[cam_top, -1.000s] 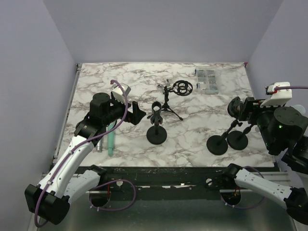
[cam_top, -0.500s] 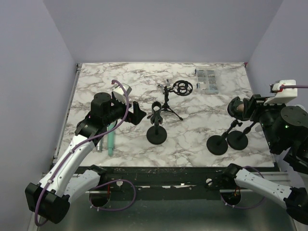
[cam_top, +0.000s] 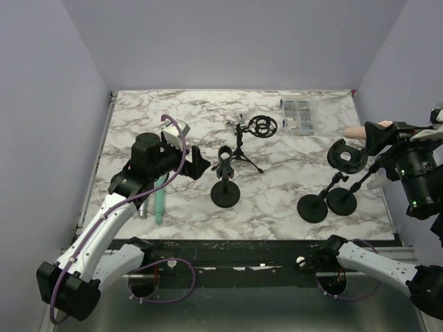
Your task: Remove the microphone from the stand
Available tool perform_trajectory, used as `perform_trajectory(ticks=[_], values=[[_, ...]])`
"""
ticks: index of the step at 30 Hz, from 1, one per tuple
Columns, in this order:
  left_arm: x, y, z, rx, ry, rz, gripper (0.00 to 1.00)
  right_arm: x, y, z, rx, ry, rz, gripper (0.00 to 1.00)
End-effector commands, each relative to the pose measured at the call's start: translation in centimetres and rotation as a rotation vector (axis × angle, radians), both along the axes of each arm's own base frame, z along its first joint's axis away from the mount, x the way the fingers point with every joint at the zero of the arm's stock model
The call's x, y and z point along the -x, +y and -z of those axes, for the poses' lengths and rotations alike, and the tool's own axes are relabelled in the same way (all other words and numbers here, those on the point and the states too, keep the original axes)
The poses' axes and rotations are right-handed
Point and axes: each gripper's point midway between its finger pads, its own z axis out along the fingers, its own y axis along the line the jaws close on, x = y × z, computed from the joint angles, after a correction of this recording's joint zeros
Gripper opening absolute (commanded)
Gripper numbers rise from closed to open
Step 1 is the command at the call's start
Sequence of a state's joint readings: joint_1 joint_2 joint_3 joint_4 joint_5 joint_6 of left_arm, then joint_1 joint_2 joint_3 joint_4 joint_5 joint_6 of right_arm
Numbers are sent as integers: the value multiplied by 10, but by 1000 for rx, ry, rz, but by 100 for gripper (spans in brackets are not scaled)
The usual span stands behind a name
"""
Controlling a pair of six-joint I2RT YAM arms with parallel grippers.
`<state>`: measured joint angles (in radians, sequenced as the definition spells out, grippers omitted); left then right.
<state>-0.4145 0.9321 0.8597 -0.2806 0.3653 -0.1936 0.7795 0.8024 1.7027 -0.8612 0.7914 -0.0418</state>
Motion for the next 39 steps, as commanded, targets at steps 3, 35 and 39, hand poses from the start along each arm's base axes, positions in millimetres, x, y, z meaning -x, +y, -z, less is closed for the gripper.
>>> perform_trajectory(ticks=[3, 35, 39], values=[[-4, 5, -7, -23, -30, -30, 98, -8, 57, -11, -111, -46, -238, 1], [133, -127, -173, 205, -625, 514, 99, 48, 204, 74, -195, 168, -1038, 1], [115, -151, -160, 88, -668, 445, 99, 51, 204, 77, -199, 177, -1048, 1]])
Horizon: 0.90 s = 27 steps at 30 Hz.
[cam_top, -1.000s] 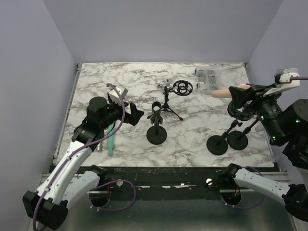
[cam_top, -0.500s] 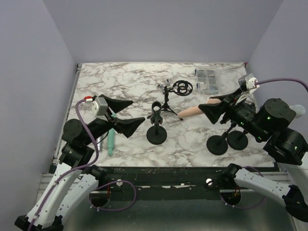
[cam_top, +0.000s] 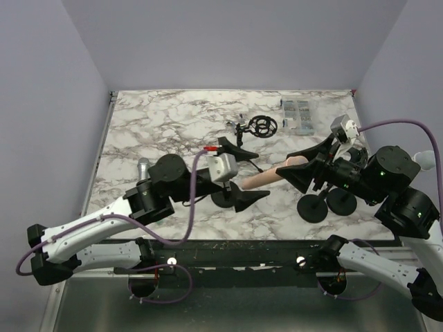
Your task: Remove the microphone from the stand
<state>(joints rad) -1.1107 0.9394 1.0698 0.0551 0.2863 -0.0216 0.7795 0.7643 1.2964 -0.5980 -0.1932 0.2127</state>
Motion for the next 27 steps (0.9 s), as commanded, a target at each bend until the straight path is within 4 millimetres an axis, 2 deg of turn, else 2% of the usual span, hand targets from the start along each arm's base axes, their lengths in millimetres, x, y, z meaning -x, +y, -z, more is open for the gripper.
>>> perform_trajectory(ticks=[1, 4, 10, 15, 20, 22, 23, 25, 27], values=[[-44, -16, 17, -121, -135, -238, 98, 14, 5, -5, -39, -10, -73, 1], [-55, -28, 27, -166, -131, -282, 98, 16, 5, -3, -40, -10, -81, 1], [-54, -45, 44, -209, -95, -247, 90, 17, 0, -5, -41, -23, -68, 1], [-49, -51, 46, -207, -78, -215, 69, 15, 0, -1, -25, -20, -58, 2], [-38, -52, 53, -241, -55, -160, 35, 13, -4, -4, -34, -39, -40, 11], [-32, -50, 53, -251, -45, -136, 20, 12, -6, -7, -39, -47, -27, 20], [-29, -49, 54, -253, -36, -124, 13, 11, -7, -7, -42, -49, -15, 29], [-23, -45, 55, -256, -17, -102, 0, 8, -11, -9, -48, -58, 13, 52], [-16, -39, 56, -260, 11, -80, 0, 5, -17, -12, -58, -68, 51, 80]])
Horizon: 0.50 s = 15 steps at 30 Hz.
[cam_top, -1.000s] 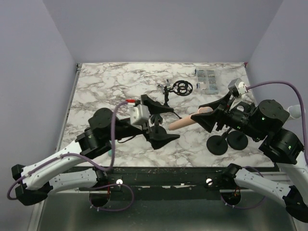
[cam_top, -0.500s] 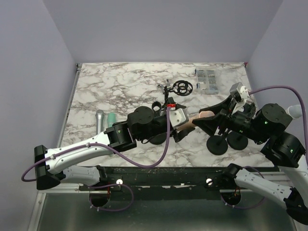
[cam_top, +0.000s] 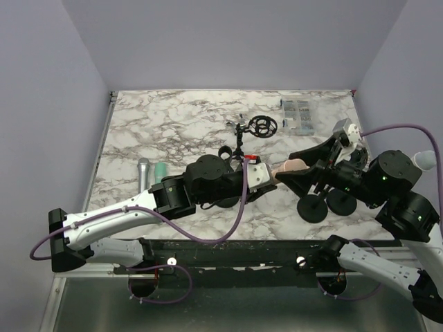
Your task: Remove the microphone from the stand
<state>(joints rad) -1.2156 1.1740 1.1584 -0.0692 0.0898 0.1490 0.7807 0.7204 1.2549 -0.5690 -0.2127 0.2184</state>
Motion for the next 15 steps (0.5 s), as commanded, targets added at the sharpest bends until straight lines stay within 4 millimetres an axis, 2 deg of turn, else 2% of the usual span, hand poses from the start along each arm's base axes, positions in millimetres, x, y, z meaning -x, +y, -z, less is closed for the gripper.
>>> perform_trajectory(ticks=[1, 3, 8, 11, 15], values=[[14, 19, -13, 17, 81, 23, 0, -5, -18, -14, -39, -56, 93, 91], [21, 28, -10, 6, 120, 30, 0, -10, -27, -19, -58, -72, 147, 100], [27, 62, 4, -1, 216, -38, 0, -21, -49, -27, -98, -109, 281, 100], [13, 92, 13, 36, 256, -196, 0, -26, -57, -27, -104, -119, 334, 100], [-19, 149, 14, 103, 309, -475, 0, -30, -60, -25, -98, -118, 361, 100]])
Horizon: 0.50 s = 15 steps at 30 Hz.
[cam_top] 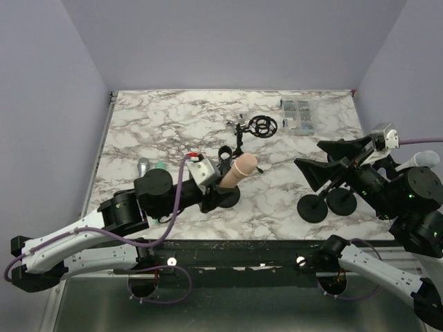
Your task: Remove the microphone from the stand
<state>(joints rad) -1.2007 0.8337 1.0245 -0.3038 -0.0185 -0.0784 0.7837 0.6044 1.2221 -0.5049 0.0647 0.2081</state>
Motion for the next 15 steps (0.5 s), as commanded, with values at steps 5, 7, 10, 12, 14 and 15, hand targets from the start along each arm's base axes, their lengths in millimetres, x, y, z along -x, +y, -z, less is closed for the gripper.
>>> perform_trajectory(ticks=[5, 7, 10, 12, 14, 15], values=[[-79, 124, 19, 74, 215, -642, 0, -16, -4, 7, 6, 11, 80, 100], [-97, 148, 35, 52, 267, -760, 0, -16, -2, 9, 6, 20, 75, 100], [-120, 165, 73, -11, 407, -860, 0, -17, -2, 10, 6, 30, 76, 100], [-133, 169, 101, -39, 521, -893, 0, -17, -3, 11, 7, 36, 83, 100], [-145, 172, 131, -64, 611, -922, 0, -18, -4, 12, 7, 41, 90, 100], [-150, 173, 145, -82, 641, -939, 0, -19, -5, 12, 8, 44, 98, 100]])
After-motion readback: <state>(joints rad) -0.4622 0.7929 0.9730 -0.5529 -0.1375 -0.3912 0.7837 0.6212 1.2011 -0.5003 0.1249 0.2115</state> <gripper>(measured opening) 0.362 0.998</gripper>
